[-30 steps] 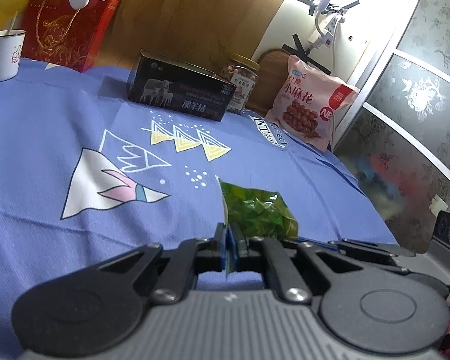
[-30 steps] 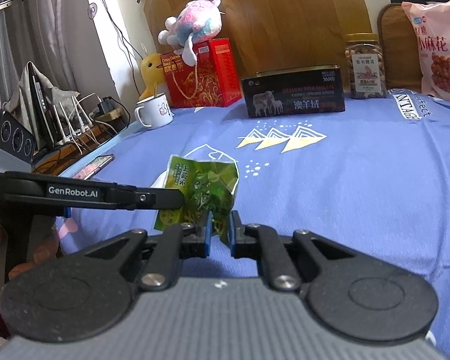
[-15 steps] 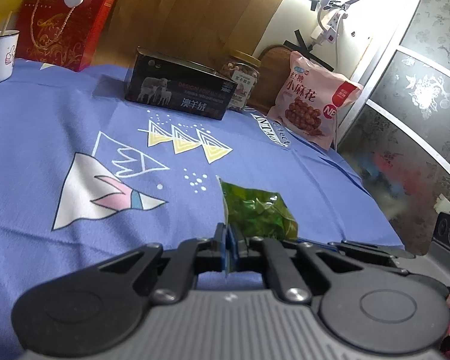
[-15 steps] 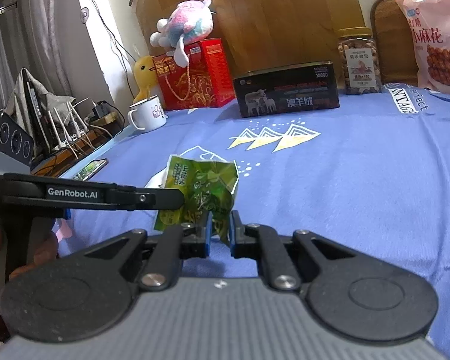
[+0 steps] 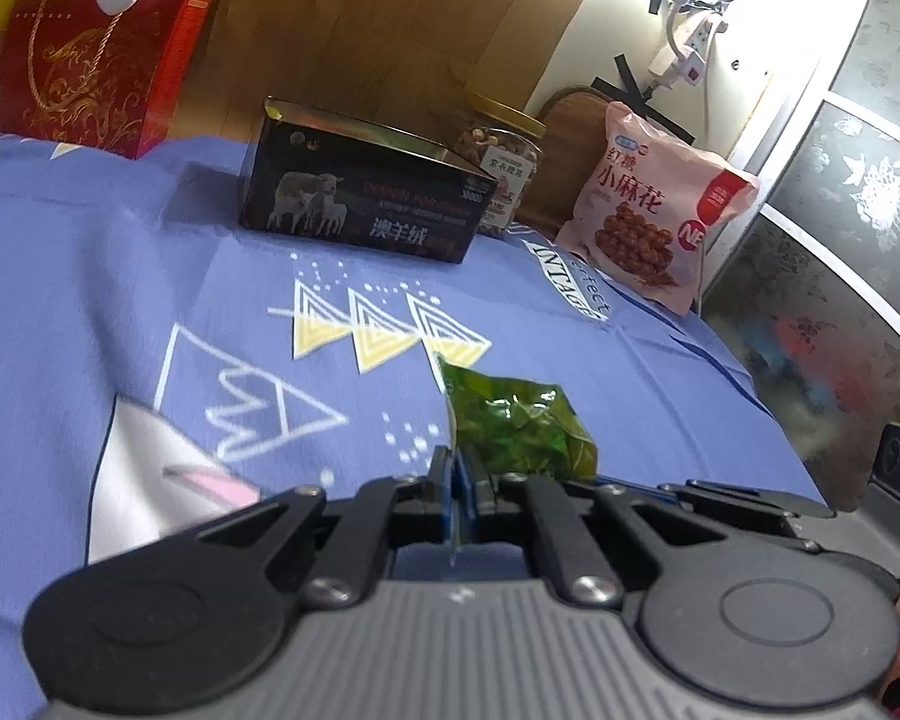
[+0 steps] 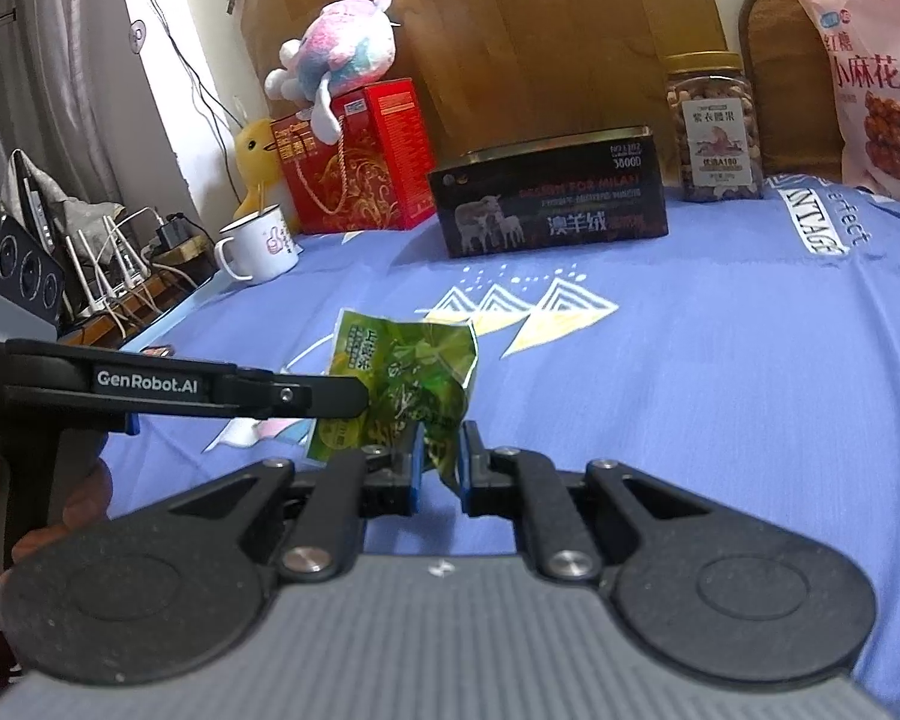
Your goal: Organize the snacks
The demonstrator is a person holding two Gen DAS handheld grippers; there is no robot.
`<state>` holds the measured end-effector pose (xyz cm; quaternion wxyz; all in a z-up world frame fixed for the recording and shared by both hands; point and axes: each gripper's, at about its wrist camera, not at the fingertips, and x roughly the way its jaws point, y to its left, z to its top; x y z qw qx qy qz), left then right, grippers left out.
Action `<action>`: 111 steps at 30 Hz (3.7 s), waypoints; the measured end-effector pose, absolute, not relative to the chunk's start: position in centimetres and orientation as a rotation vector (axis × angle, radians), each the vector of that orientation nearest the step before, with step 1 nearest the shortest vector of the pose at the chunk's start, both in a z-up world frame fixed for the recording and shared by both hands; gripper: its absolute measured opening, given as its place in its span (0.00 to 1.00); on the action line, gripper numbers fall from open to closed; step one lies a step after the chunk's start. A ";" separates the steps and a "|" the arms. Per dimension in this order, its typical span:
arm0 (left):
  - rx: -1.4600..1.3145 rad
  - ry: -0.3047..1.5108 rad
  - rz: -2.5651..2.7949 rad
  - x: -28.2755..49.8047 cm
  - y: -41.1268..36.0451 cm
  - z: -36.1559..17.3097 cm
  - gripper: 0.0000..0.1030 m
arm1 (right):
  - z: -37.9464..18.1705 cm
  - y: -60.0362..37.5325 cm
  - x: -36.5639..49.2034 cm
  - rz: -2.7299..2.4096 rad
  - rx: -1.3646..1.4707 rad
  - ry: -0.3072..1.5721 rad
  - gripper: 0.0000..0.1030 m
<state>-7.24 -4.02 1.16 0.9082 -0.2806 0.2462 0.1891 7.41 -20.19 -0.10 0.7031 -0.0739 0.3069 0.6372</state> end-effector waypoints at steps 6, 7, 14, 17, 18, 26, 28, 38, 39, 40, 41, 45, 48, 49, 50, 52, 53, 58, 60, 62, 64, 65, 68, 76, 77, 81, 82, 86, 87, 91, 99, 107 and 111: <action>-0.580 0.508 0.394 -5.6 -1.6 1.4 0.03 | 0.0 -18.1 9.1 1.420 -0.166 0.683 0.14; -0.580 0.508 0.394 -5.3 -1.2 1.5 0.03 | 0.1 -17.8 9.3 1.421 -0.167 0.681 0.14; -0.538 0.486 0.402 -3.0 1.7 3.2 0.03 | 1.1 -15.0 11.5 1.431 -0.158 0.639 0.14; -0.504 0.468 0.414 -1.4 3.4 4.7 0.03 | 2.1 -13.3 12.8 1.437 -0.152 0.598 0.14; -0.496 0.463 0.418 -0.8 4.1 5.2 0.03 | 2.5 -12.6 13.3 1.439 -0.150 0.585 0.14; -0.420 0.455 0.455 6.4 10.3 8.2 0.03 | 4.7 -6.0 18.6 1.420 -0.158 0.473 0.14; -0.413 0.458 0.469 8.1 11.9 8.2 0.04 | 4.9 -4.2 20.2 1.411 -0.162 0.471 0.14; -0.404 0.518 0.594 11.5 16.3 5.3 0.09 | 2.8 0.8 23.7 1.359 -0.208 0.491 0.33; -0.404 0.515 0.600 11.2 16.2 5.3 0.09 | 2.8 0.4 23.9 1.354 -0.186 0.500 0.33; -0.406 0.510 0.604 10.8 16.0 5.4 0.10 | 2.8 -0.1 24.0 1.349 -0.165 0.507 0.33; -0.409 0.503 0.605 10.4 15.8 5.5 0.12 | 2.8 -0.7 23.9 1.342 -0.147 0.513 0.33; -0.424 0.452 0.598 7.9 13.9 6.5 0.20 | 3.0 -3.7 22.8 1.331 -0.091 0.530 0.33; -0.431 0.426 0.583 5.5 11.7 7.1 0.26 | 2.8 -6.2 21.6 1.325 -0.047 0.560 0.34; -0.433 0.422 0.578 4.8 10.8 7.1 0.26 | 2.7 -7.0 21.1 1.321 -0.034 0.571 0.35; -0.436 0.420 0.576 4.1 10.0 7.0 0.28 | 2.5 -7.9 20.6 1.316 -0.023 0.582 0.38; -0.438 0.425 0.578 2.9 8.3 6.6 0.30 | 1.9 -9.4 19.5 1.301 -0.009 0.610 0.44; -0.436 0.434 0.581 2.4 7.4 6.3 0.31 | 1.6 -10.0 19.0 1.293 -0.007 0.623 0.44; -0.422 0.498 0.614 -0.1 3.4 4.5 0.40 | 0.5 -13.1 16.4 1.260 -0.022 0.675 0.45; -0.386 0.512 0.641 -1.1 1.7 3.9 0.44 | 0.2 -14.4 15.2 1.256 -0.031 0.679 0.45; -0.363 0.517 0.659 -2.1 0.2 3.4 0.47 | -0.1 -15.5 14.1 1.250 -0.035 0.683 0.51; -0.362 0.517 0.664 -2.9 -0.8 3.3 0.50 | -0.5 -16.6 13.0 1.246 -0.036 0.687 0.54; -0.361 0.517 0.669 -3.3 -1.2 3.2 0.52 | -0.6 -17.1 12.5 1.243 -0.040 0.688 0.54; -0.342 0.510 0.693 -4.7 -2.8 3.1 0.58 | -1.0 -18.5 11.1 1.242 -0.052 0.697 0.54; -0.288 0.481 0.708 -7.2 -6.8 3.6 0.85 | -0.4 -21.9 8.1 1.250 -0.045 0.680 0.56; -0.285 0.479 0.707 -7.5 -7.2 3.6 0.91 | -0.3 -22.2 7.8 1.248 -0.038 0.678 0.59; -0.276 0.460 0.723 -8.7 -8.6 3.7 1.00 | 0.4 -23.6 6.8 1.243 -0.013 0.663 0.59; -0.280 0.464 0.725 -9.0 -8.8 3.8 1.00 | 0.5 -23.8 6.6 1.242 -0.010 0.659 0.61; -0.302 0.476 0.742 -9.9 -9.4 3.6 1.00 | 0.8 -24.7 5.6 1.237 -0.006 0.654 0.62; -0.303 0.484 0.746 -10.0 -9.5 3.5 1.00 | 0.8 -24.8 5.4 1.236 -0.003 0.655 0.62; -0.315 0.513 0.764 -10.6 -9.9 3.3 1.00 | 0.8 -25.5 4.7 1.244 0.021 0.672 0.62; -0.301 0.516 0.803 -11.1 -10.1 3.1 1.00 | 1.1 -25.7 3.6 1.251 -0.010 0.638 0.64; -0.259 0.529 0.845 -10.8 -10.4 2.7 1.00 | 0.9 -25.9 3.7 1.240 0.000 0.643 0.68; -0.225 0.529 0.864 -10.6 -10.7 2.7 1.00 | 0.9 -26.0 3.7 1.235 0.005 0.643 0.68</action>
